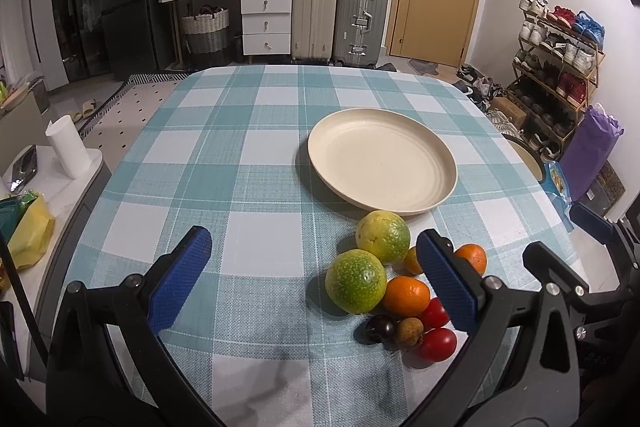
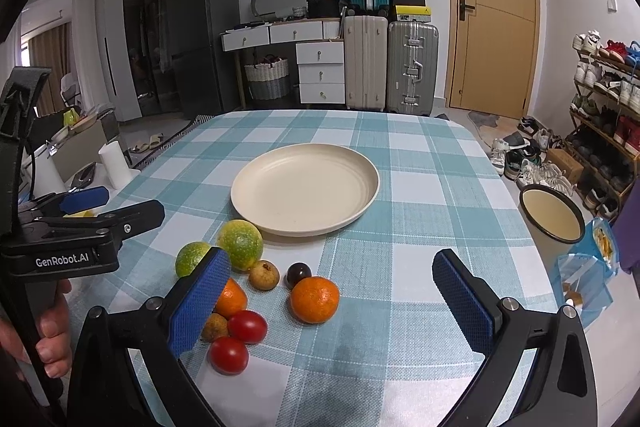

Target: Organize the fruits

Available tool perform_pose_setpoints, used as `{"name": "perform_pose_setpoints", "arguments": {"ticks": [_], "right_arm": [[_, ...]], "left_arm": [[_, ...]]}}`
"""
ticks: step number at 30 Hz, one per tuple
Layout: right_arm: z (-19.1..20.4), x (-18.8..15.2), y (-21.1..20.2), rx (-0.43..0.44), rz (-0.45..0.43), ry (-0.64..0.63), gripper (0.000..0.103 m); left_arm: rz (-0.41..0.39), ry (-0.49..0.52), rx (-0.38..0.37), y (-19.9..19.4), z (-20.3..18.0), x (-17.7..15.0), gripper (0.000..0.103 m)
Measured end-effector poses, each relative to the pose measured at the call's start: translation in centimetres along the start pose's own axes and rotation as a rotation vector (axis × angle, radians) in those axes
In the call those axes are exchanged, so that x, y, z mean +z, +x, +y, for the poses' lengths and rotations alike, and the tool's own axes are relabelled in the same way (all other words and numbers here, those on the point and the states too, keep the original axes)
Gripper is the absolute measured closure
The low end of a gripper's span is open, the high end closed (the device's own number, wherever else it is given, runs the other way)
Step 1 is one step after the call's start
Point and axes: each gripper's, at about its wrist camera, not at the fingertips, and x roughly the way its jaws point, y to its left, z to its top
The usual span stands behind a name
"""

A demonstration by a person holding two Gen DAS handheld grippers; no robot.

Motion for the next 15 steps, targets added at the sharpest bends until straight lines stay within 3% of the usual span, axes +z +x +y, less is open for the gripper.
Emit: {"name": "perform_pose_setpoints", "arguments": {"ticks": [15], "right_arm": [[-0.05, 0.18, 0.16, 0.0, 0.002, -0.002, 0.0]], "left_arm": [[0.021, 0.004, -0.003, 0.93, 0.05, 0.01, 0.001]]}}
